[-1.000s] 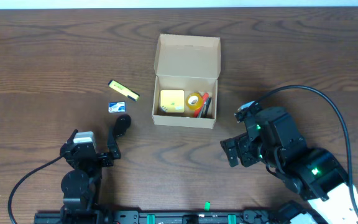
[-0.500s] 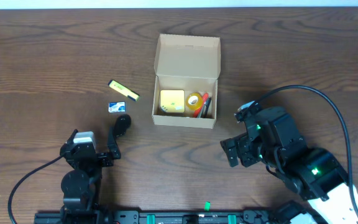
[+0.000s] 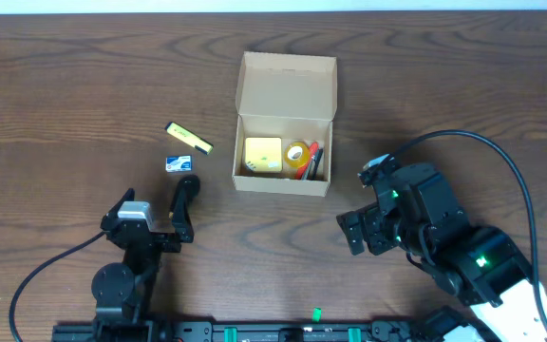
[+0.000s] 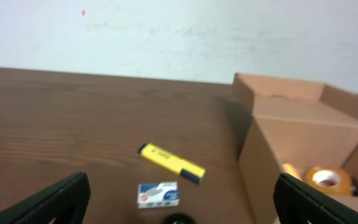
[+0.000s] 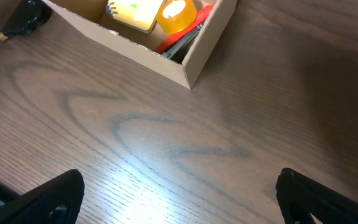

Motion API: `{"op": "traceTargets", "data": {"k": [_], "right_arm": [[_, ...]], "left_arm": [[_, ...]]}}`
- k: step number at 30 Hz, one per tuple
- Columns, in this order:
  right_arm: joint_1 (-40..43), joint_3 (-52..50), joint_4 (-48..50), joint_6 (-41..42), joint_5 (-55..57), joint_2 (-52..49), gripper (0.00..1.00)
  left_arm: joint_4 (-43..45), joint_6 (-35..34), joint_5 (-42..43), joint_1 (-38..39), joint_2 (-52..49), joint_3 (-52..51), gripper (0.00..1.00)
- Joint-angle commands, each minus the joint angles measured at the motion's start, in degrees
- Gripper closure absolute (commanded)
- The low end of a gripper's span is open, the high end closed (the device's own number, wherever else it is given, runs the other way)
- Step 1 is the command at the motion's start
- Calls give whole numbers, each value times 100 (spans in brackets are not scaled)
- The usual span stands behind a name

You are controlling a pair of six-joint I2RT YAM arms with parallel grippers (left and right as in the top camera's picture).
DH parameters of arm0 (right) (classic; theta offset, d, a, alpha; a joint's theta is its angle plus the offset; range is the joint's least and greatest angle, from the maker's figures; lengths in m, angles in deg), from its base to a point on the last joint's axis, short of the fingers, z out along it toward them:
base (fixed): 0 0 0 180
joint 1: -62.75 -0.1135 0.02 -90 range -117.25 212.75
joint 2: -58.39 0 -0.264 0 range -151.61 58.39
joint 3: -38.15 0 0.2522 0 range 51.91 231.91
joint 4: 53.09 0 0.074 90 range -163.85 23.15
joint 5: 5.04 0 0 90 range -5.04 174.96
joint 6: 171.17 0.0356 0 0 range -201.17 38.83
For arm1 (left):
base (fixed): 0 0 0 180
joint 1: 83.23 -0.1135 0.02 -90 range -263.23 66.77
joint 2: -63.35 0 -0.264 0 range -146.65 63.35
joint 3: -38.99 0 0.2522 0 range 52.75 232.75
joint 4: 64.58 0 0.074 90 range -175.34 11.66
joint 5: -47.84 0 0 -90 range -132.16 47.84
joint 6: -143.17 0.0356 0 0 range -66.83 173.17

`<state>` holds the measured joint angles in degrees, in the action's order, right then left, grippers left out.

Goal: Pack container

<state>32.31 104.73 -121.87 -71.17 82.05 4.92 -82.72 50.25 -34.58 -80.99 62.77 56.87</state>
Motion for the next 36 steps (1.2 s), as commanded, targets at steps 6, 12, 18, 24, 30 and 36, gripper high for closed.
{"op": "traceTargets", "data": {"k": [6,12,18,24,30,36], "right_arm": [[50,31,-4,-68,-13,33,1],[50,31,-2,-68,-13,33,1],[50,31,-4,-68,-13,33,1],[50,31,-4,-68,-13,33,1],[50,31,-4,-68,-13,33,1],[50,31,-2,-68,-13,33,1]], "left_arm": [[46,-258,256,-35,-4,236,5],[-605,184,26,-35,-890,1237,5],[-680,472,-356,-37,-3165,2402,5],[-1027,518,-914,-42,-5396,3856,5],[-2568,553,-321,-219,-6909,5302,5],[-3436,496,1244,-411,-7434,5659,5]]}}
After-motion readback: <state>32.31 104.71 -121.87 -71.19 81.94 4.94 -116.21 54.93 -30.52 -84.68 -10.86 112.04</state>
